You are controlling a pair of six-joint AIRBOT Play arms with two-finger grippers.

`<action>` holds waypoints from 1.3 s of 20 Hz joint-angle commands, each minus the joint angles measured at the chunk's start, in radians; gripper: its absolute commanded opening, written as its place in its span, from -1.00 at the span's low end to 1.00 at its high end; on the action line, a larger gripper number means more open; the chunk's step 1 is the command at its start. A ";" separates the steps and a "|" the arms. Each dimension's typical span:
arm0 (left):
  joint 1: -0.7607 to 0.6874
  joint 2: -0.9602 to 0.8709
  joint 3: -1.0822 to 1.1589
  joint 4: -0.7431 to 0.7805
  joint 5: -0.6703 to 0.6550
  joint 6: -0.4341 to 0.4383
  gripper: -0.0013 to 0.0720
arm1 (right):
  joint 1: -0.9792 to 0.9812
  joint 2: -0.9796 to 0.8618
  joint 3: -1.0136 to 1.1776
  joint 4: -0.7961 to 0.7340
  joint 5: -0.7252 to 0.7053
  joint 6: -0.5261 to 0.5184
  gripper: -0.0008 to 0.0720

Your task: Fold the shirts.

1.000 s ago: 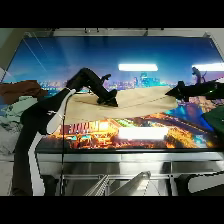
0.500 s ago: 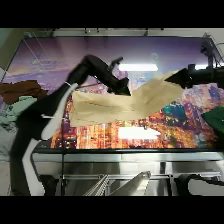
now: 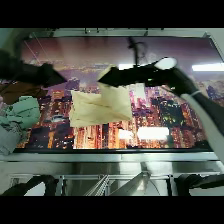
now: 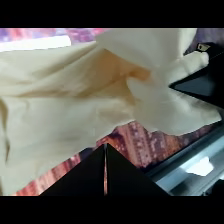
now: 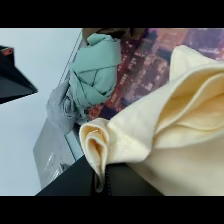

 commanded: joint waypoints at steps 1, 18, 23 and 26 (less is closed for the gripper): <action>0.175 0.218 -0.274 0.013 -0.032 0.060 -0.90 | 0.183 -0.254 0.168 0.018 -0.116 0.044 -0.91; 0.244 0.224 -0.410 -0.142 -0.009 0.143 -0.89 | -0.293 -0.148 0.150 -0.902 0.407 0.568 0.96; 0.244 0.224 -0.410 -0.142 -0.009 0.143 -0.90 | -0.299 -0.239 0.082 -0.725 0.385 0.502 0.98; 0.244 0.224 -0.410 -0.142 -0.008 0.143 -0.90 | -0.270 -0.283 0.082 -0.523 0.357 0.415 0.98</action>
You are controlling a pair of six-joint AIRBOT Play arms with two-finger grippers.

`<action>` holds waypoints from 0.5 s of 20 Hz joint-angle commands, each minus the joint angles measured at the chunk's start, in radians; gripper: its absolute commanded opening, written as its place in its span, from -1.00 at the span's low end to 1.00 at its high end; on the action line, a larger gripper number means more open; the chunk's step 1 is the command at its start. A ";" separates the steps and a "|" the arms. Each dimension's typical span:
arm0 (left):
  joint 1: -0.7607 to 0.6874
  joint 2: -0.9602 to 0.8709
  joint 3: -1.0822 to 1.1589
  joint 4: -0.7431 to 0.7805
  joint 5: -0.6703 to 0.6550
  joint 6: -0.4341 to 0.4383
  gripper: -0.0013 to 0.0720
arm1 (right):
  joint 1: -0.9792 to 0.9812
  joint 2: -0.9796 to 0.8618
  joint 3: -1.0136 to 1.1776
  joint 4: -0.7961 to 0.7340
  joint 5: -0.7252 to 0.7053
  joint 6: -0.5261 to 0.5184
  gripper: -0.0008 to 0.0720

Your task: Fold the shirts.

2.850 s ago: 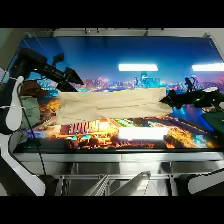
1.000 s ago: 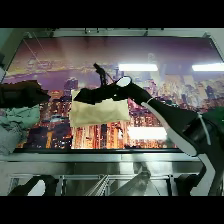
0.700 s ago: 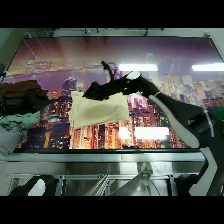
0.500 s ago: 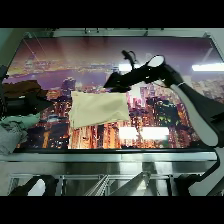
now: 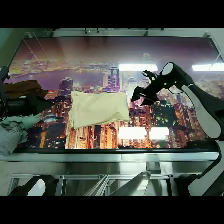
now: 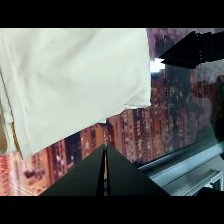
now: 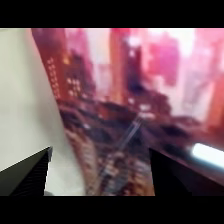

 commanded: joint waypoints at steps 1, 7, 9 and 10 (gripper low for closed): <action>0.001 -0.001 -0.001 0.000 0.002 -0.001 -0.90 | 0.027 -0.051 -0.010 0.181 -0.033 -0.074 0.98; 0.001 -0.001 -0.001 0.002 0.011 0.000 -0.90 | 0.113 -0.127 -0.010 0.289 -0.081 -0.080 0.98; 0.001 -0.001 -0.001 0.002 0.018 0.001 -0.90 | 0.139 -0.138 -0.010 0.314 -0.107 -0.080 0.97; 0.001 -0.001 -0.001 0.002 0.022 0.002 -0.90 | 0.146 -0.138 -0.010 0.328 -0.122 -0.081 0.96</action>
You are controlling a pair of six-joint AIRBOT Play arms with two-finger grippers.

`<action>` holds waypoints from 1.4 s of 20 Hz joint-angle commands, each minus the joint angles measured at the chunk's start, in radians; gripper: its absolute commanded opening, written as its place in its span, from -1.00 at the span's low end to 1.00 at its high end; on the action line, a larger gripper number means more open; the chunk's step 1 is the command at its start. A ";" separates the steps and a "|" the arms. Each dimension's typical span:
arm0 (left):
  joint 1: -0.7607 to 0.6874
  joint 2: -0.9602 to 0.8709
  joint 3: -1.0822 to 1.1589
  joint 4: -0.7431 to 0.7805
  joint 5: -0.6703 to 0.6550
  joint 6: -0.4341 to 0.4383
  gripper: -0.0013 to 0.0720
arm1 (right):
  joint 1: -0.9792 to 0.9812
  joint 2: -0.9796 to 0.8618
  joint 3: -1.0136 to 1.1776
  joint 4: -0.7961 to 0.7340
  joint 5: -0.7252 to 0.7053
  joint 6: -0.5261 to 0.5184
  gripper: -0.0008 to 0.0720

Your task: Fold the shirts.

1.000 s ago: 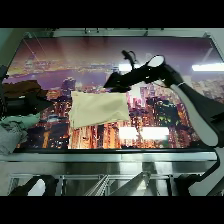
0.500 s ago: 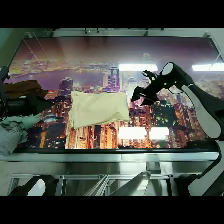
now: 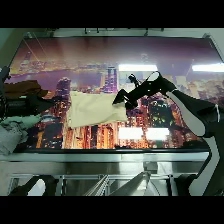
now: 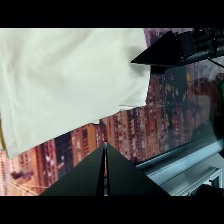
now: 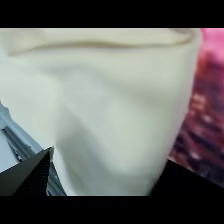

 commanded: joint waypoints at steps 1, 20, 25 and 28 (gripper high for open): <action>0.001 -0.001 0.000 0.001 0.016 0.005 -0.90 | 0.035 -0.020 -0.002 0.056 -0.060 -0.007 0.70; 0.000 -0.001 0.000 0.001 0.022 0.029 -0.90 | -1.088 0.780 -0.006 -0.719 0.240 0.212 -0.93; 0.000 -0.001 0.000 0.001 0.040 0.035 -0.90 | -1.380 0.673 -0.105 -0.951 0.335 0.183 -0.93; 0.000 -0.001 0.000 0.001 0.040 0.035 -0.90 | -1.469 0.612 -0.192 -1.035 0.334 0.152 -0.93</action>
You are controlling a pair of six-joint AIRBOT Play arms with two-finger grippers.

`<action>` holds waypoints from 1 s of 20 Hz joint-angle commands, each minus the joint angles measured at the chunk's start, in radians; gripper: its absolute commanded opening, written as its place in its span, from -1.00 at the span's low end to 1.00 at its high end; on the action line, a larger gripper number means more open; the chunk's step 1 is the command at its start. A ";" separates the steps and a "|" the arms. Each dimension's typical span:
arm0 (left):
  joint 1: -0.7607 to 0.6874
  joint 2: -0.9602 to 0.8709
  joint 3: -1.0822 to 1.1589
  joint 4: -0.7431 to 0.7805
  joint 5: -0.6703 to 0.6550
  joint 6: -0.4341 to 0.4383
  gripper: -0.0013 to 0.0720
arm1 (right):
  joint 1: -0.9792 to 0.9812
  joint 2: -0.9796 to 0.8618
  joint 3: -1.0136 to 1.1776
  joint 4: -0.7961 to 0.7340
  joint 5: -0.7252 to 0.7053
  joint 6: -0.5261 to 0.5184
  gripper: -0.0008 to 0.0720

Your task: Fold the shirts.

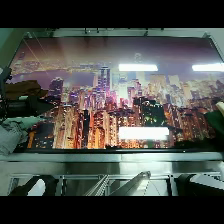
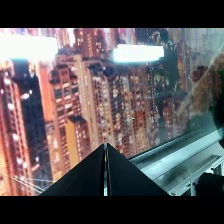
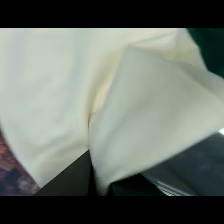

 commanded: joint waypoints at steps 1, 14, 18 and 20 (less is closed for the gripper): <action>0.000 0.000 0.000 0.000 0.006 0.001 -0.90 | -0.130 -0.066 -0.094 -0.135 0.031 -0.022 -0.76; 0.000 0.011 0.000 -0.002 -0.001 0.002 -0.90 | 0.154 -0.038 -0.112 0.452 0.056 -0.119 -0.93; 0.000 0.105 0.000 0.001 -0.065 0.003 -0.92 | 0.395 0.107 -0.113 0.806 -0.078 -0.240 -0.91; 0.000 0.154 0.000 0.009 -0.045 0.021 -0.90 | 0.514 0.220 -0.178 0.750 -0.086 -0.273 -0.91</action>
